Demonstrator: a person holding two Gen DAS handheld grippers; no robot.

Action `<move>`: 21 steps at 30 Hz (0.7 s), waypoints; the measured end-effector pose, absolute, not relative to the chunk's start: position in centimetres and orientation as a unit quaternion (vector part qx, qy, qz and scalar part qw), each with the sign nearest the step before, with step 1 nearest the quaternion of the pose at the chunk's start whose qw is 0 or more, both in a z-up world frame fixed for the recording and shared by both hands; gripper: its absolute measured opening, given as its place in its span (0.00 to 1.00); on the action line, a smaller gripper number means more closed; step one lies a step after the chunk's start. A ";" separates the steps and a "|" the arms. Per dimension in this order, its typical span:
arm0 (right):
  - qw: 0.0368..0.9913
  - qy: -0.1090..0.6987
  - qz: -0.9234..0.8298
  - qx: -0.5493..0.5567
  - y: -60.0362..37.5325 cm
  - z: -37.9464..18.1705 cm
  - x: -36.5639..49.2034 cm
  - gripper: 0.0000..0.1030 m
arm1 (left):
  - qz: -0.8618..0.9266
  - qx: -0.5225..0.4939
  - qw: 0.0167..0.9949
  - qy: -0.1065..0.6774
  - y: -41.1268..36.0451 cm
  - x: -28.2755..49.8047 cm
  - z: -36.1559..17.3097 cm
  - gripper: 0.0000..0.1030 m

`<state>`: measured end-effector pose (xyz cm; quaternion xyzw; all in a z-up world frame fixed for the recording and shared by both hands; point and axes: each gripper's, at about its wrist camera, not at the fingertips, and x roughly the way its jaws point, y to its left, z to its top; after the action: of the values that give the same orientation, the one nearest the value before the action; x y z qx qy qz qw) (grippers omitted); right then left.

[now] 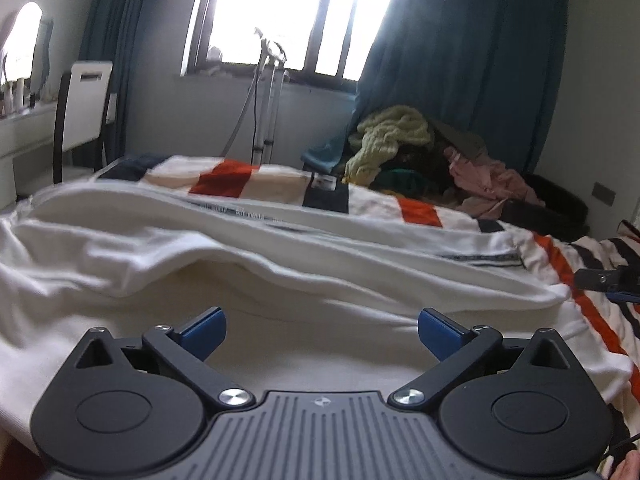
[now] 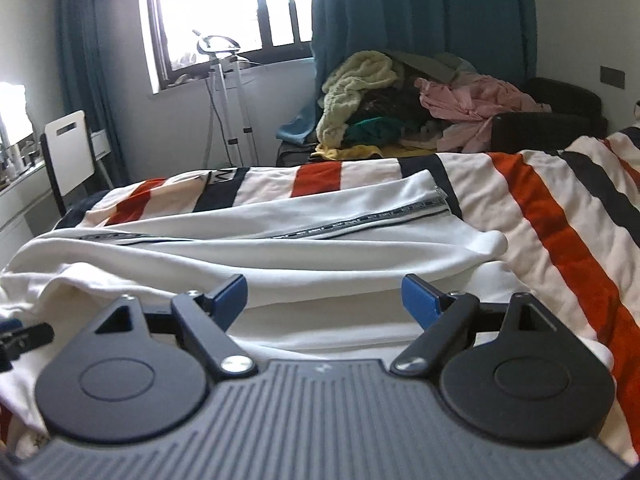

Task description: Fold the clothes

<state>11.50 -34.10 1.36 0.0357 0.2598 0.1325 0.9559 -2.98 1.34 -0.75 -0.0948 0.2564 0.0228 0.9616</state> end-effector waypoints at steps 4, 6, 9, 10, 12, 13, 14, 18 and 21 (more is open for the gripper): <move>0.954 0.268 0.126 0.034 -34.1 1.1 11.8 0.83 | 0.033 -0.099 0.958 0.267 1.8 -2.5 -1.3 1.00; 0.954 0.274 0.121 0.032 -34.1 0.8 12.0 0.83 | 0.036 -0.105 0.956 0.270 2.0 -2.3 -1.4 1.00; 0.955 0.279 0.096 0.032 -34.6 0.5 12.5 0.83 | 0.036 -0.117 0.953 0.279 2.3 -2.0 -1.6 1.00; 0.956 0.280 0.080 0.040 -35.1 0.4 12.7 0.83 | 0.037 -0.120 0.951 0.281 2.3 -2.0 -1.6 1.00; 0.953 0.289 0.046 0.081 -36.9 0.1 13.4 0.83 | 0.040 -0.127 0.949 0.286 2.6 -1.8 -1.8 1.00; 0.949 0.295 0.026 0.108 -38.0 -0.1 13.8 0.83 | 0.042 -0.131 0.948 0.288 2.7 -1.8 -1.8 1.00; 0.944 0.302 0.006 0.137 -39.3 -0.4 14.0 0.83 | 0.046 -0.137 0.946 0.290 3.0 -1.7 -1.9 1.00; 0.914 0.326 -0.069 0.229 -44.0 -1.9 14.7 0.83 | 0.061 -0.172 0.936 0.301 4.3 -1.4 -2.3 1.00; 0.889 0.343 -0.134 0.272 -47.2 -3.3 14.5 0.83 | 0.071 -0.200 0.928 0.306 5.4 -1.3 -2.6 1.00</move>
<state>14.53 -47.17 -3.31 0.2724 0.3430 -0.1339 0.8889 -1.32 5.38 -2.62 -0.2004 0.3062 0.0712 0.9279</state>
